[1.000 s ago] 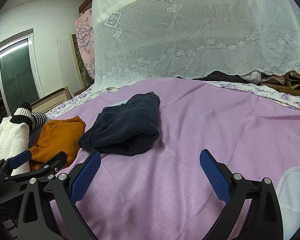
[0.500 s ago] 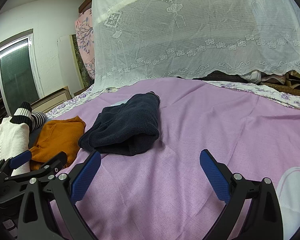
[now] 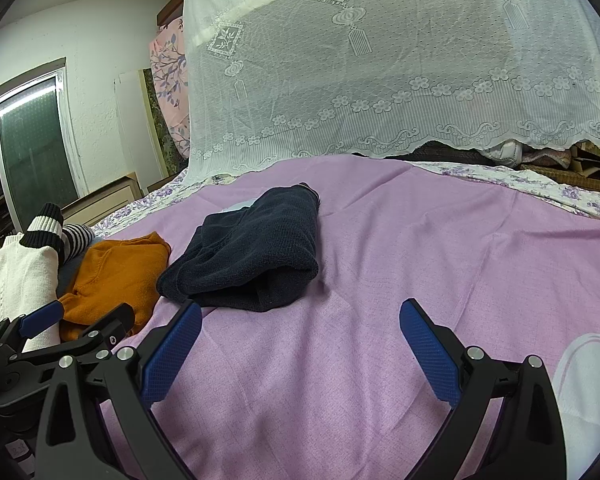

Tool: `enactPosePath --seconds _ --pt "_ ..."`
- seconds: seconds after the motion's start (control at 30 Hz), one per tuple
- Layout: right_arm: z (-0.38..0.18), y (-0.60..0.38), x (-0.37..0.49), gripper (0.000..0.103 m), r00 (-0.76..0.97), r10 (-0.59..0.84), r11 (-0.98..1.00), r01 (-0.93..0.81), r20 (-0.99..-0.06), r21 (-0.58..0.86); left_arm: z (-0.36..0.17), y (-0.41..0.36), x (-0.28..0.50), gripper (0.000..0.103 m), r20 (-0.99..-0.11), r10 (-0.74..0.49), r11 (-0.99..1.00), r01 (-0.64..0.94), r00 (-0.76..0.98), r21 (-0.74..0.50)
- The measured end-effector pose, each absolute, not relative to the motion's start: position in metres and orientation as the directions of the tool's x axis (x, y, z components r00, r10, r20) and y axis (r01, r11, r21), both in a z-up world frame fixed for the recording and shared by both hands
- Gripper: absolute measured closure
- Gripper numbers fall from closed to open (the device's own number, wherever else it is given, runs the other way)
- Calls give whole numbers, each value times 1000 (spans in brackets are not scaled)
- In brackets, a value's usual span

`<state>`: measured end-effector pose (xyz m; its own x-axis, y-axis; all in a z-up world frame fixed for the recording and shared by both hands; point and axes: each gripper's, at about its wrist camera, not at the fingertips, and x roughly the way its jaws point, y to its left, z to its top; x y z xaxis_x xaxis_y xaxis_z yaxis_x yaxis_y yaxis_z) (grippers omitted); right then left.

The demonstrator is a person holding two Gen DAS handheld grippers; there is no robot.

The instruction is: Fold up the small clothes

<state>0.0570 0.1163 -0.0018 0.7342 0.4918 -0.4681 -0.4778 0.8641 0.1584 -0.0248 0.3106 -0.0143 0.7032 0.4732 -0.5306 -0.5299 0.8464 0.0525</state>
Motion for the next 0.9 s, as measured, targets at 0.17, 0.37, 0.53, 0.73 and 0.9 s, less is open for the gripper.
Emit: enactPosePath --seconds 0.17,0.37,0.53,0.73,0.9 --pt "-2 116 57 3 734 492 864 -478 -468 158 -14 311 -25 4 -531 473 846 -530 703 53" --pt "-2 116 57 3 734 492 864 -478 -468 159 -14 311 -25 4 -531 473 847 -530 703 52" --pt "-2 116 57 3 734 492 864 -478 -468 158 -15 310 -24 4 -528 476 846 -531 703 54" --pt "-1 115 57 3 734 494 863 -478 -465 162 -14 309 -26 4 -515 476 849 -524 713 60" --pt "-2 116 58 3 735 491 865 -475 -467 162 -17 310 -24 4 -529 456 857 -514 715 43"
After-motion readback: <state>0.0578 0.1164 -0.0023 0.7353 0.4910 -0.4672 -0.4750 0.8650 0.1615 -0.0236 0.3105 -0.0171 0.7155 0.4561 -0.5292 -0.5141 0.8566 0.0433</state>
